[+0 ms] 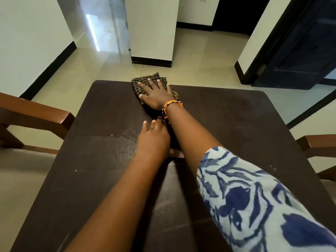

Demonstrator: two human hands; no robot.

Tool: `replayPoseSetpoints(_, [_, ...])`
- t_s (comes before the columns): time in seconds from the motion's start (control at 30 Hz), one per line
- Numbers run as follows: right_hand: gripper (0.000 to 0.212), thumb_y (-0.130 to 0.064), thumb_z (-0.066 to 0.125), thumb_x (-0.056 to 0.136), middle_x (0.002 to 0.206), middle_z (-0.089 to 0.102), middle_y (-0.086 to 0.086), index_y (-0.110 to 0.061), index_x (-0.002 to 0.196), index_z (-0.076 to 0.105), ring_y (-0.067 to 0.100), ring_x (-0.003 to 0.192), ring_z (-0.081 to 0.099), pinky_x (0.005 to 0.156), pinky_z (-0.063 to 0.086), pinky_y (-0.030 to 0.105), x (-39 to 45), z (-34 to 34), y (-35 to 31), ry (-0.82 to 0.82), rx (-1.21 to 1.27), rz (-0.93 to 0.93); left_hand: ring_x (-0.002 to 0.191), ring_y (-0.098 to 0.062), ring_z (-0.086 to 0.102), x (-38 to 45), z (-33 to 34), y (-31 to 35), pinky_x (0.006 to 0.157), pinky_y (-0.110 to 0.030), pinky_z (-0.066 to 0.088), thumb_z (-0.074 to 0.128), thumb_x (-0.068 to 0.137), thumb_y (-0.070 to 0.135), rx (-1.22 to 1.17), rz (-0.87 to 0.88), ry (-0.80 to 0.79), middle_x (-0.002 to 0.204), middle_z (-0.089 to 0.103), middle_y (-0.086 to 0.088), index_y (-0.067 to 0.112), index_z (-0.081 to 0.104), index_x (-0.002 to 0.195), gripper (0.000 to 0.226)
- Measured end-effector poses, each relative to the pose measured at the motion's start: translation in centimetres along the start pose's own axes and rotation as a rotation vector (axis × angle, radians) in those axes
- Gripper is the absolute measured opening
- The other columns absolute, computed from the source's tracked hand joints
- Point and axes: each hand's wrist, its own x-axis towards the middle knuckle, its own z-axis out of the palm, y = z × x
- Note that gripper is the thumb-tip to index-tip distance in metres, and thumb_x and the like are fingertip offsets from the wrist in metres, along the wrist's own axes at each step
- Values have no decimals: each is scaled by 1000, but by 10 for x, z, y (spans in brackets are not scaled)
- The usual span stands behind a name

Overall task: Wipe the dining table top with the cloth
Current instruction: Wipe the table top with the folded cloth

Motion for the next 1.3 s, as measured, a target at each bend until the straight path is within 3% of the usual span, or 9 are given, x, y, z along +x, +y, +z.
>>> replayPoseSetpoints(0.1, [54, -49, 25, 98, 160, -2, -3, -40, 148, 9, 25, 147, -6, 116, -7, 49, -14, -9, 38, 42, -5, 49, 146, -26, 2, 1, -6, 5, 117, -44, 1, 54, 72, 69, -10, -33, -57, 158, -1, -14, 0, -2, 146, 116])
replayPoseSetpoints(0.33, [54, -48, 24, 99, 160, -1, 0, -37, 149, 8, 28, 147, -2, 116, -3, 53, -77, -40, 183, 150, 30, 445, 146, -25, -2, -2, -4, 2, 117, -43, -2, 50, 69, 74, -41, -26, -71, 158, -6, -13, 0, -6, 146, 121])
replayPoseSetpoints(0.47, [56, -42, 25, 99, 160, -1, 8, -23, 151, 12, 34, 146, -5, 115, -8, 57, -108, -38, 215, 266, -22, 648, 146, -26, 0, -1, -4, 2, 117, -42, -2, 50, 69, 73, -34, -20, -65, 157, -5, -14, -1, -5, 146, 121])
replayPoseSetpoints(0.6, [57, -32, 31, 98, 160, 4, 10, -9, 149, 17, 28, 147, 1, 118, 0, 48, -103, -30, 185, 331, 11, 565, 146, -26, 1, -2, -2, 1, 117, -42, -1, 51, 69, 73, -58, -17, -51, 157, -3, -15, -2, -4, 146, 121])
replayPoseSetpoints(0.83, [58, -35, 30, 99, 160, -1, 2, -19, 151, 10, 20, 148, -2, 117, -5, 43, -81, 12, 44, 171, 13, 58, 146, -24, 3, -1, -11, 6, 116, -47, 1, 62, 70, 65, -53, -22, -68, 157, 4, -15, 4, 1, 148, 116])
replayPoseSetpoints(0.93, [56, -33, 28, 99, 160, -2, -2, -23, 151, 9, 17, 148, -3, 117, -6, 42, -93, 13, 40, 95, 21, -56, 146, -23, 0, -8, -14, 11, 116, -47, 0, 62, 72, 62, -102, -59, -90, 158, 0, -13, 6, -2, 148, 115])
replayPoseSetpoints(1.07, [56, -33, 30, 100, 160, -2, -3, -23, 151, 9, 16, 148, -1, 117, -2, 42, -127, -2, 108, 141, 29, 61, 146, -26, -4, -8, -21, 35, 117, -44, 1, 55, 76, 62, -124, -45, -16, 158, -3, -14, -1, -1, 147, 110])
replayPoseSetpoints(1.3, [56, -34, 27, 101, 161, -3, -1, -23, 151, 6, 18, 148, -2, 118, -1, 45, -205, -33, 254, 176, 69, 454, 146, -27, -1, 15, -27, 99, 117, -43, 0, 61, 71, 63, -76, 93, -116, 157, 4, -17, -4, 7, 146, 114])
